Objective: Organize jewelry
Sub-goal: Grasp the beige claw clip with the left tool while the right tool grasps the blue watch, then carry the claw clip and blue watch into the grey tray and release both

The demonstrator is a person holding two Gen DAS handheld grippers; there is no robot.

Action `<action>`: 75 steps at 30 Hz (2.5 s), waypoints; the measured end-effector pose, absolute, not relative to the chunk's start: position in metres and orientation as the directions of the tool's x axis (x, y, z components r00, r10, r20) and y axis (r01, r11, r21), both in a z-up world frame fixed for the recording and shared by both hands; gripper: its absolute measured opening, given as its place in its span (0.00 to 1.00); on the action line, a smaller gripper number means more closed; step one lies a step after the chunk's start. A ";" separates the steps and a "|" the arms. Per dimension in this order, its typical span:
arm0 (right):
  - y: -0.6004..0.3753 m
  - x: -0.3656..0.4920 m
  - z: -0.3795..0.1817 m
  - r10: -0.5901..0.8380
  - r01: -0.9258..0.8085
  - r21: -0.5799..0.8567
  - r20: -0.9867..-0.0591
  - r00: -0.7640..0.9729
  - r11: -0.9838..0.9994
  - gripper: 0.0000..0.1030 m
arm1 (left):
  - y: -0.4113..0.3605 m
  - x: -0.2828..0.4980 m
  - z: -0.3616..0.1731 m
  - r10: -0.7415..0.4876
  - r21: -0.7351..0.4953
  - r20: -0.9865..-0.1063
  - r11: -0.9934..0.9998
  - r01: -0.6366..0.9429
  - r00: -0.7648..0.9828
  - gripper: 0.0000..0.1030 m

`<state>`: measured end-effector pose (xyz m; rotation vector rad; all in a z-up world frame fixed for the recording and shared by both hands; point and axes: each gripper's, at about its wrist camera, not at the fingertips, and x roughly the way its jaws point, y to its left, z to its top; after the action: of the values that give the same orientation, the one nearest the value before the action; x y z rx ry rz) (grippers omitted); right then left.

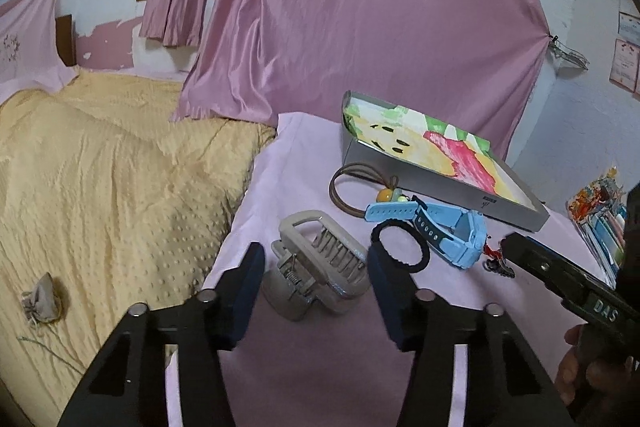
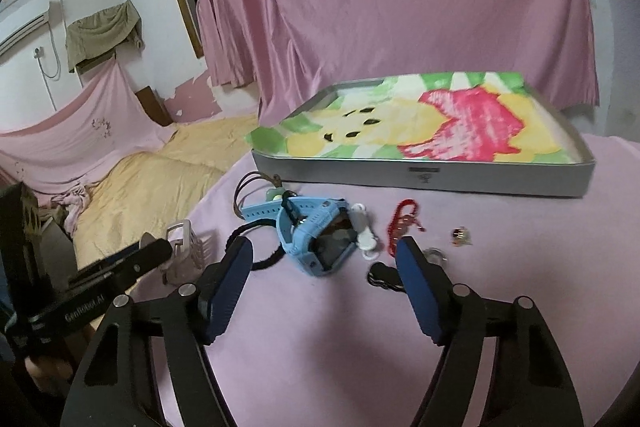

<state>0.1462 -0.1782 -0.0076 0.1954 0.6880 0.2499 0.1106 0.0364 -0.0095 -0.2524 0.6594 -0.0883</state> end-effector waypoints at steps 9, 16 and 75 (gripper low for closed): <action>-0.162 0.167 -0.014 0.266 -0.128 0.252 -0.654 0.708 0.959 0.58 | 0.039 0.121 -0.010 -0.168 -0.255 -0.599 0.967 0.012 0.783 0.24; -0.154 0.180 -0.020 0.251 -0.097 0.252 -0.701 0.667 0.963 0.43 | 0.038 0.130 -0.007 -0.189 -0.242 -0.597 0.969 0.049 0.780 0.23; -0.246 0.174 0.002 0.323 -0.076 0.452 -0.499 0.804 0.889 0.19 | -0.017 0.152 0.063 -0.226 -0.171 -0.406 0.971 0.170 0.885 0.04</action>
<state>0.1743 -0.2457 0.0019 0.4304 0.6020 0.2209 0.1524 -0.0172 0.0633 -0.1323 0.4374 -0.2065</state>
